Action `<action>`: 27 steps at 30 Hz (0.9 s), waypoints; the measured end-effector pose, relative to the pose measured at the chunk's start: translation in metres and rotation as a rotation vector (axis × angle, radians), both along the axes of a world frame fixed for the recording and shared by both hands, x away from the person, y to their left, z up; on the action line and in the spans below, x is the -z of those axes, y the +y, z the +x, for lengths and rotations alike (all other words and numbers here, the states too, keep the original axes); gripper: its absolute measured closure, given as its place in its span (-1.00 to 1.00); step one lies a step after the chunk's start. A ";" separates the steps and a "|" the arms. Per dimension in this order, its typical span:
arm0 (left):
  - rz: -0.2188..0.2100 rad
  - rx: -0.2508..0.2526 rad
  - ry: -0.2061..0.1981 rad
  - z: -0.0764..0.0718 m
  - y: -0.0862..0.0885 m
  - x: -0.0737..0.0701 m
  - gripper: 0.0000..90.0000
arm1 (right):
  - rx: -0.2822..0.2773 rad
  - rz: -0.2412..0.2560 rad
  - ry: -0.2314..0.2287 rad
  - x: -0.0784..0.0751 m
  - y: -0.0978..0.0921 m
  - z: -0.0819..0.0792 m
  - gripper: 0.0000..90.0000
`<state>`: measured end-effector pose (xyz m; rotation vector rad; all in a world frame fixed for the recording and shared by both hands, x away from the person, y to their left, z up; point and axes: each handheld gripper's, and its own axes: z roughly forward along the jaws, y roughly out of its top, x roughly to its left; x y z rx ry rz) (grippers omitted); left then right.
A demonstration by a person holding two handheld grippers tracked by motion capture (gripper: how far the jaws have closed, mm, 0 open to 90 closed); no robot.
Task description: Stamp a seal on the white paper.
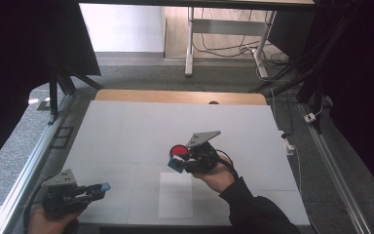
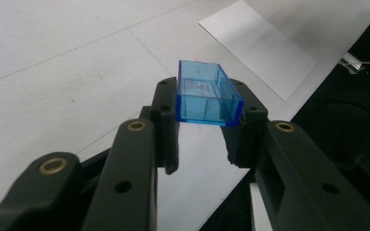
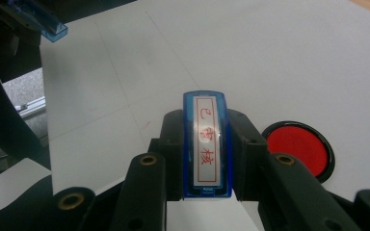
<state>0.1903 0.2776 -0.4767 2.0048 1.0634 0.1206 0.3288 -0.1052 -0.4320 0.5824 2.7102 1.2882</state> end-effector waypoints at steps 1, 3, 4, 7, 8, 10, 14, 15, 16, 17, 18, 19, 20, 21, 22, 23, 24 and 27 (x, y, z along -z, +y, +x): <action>0.000 0.000 0.000 0.000 0.000 0.000 0.53 | -0.002 0.006 0.001 0.000 0.000 -0.002 0.56; -0.002 -0.001 0.000 0.000 0.000 0.000 0.53 | -0.008 0.004 -0.002 0.001 0.000 -0.005 0.56; -0.002 -0.002 0.000 0.000 0.000 0.000 0.53 | -0.007 -0.001 -0.002 0.001 0.000 -0.007 0.56; -0.001 -0.001 0.000 0.000 0.000 0.000 0.53 | -0.012 -0.003 0.000 0.003 -0.002 -0.010 0.56; -0.001 0.000 0.000 0.000 0.000 0.000 0.53 | -0.013 -0.005 0.005 0.003 -0.002 -0.012 0.56; -0.002 -0.001 0.000 0.000 0.000 0.000 0.53 | -0.014 -0.010 0.004 0.005 -0.002 -0.015 0.56; -0.002 -0.002 0.001 0.000 0.000 0.000 0.53 | -0.025 -0.023 0.006 0.007 -0.003 -0.021 0.56; -0.002 -0.001 0.001 0.000 0.000 0.000 0.53 | -0.024 -0.024 0.008 0.008 -0.003 -0.022 0.56; -0.002 -0.001 0.000 0.000 0.000 0.000 0.53 | -0.027 -0.029 0.005 0.008 -0.003 -0.024 0.56; -0.002 -0.001 0.000 0.000 0.000 0.000 0.53 | -0.029 -0.026 0.008 0.009 -0.003 -0.025 0.56; -0.003 -0.001 0.000 0.000 0.000 0.000 0.53 | -0.030 -0.026 0.010 0.010 -0.003 -0.026 0.56; -0.003 -0.001 0.000 0.000 0.000 0.000 0.53 | -0.031 -0.031 0.011 0.010 -0.004 -0.027 0.56; -0.003 -0.001 0.000 0.000 0.000 0.000 0.53 | -0.034 -0.028 0.014 0.012 -0.004 -0.028 0.56; -0.003 -0.001 0.001 0.000 0.000 0.000 0.52 | -0.033 -0.041 0.016 0.013 -0.005 -0.030 0.56; -0.002 -0.001 0.001 0.000 0.000 0.000 0.53 | -0.034 -0.041 0.014 0.014 -0.005 -0.030 0.56; -0.002 -0.001 0.001 0.000 0.000 0.000 0.53 | -0.035 -0.045 0.015 0.015 -0.006 -0.031 0.56; -0.003 0.000 0.001 0.000 0.000 0.000 0.53 | -0.035 -0.048 0.015 0.016 -0.006 -0.031 0.56; -0.002 0.000 0.001 0.000 0.000 0.000 0.53 | -0.033 -0.064 0.019 0.021 -0.004 -0.032 0.56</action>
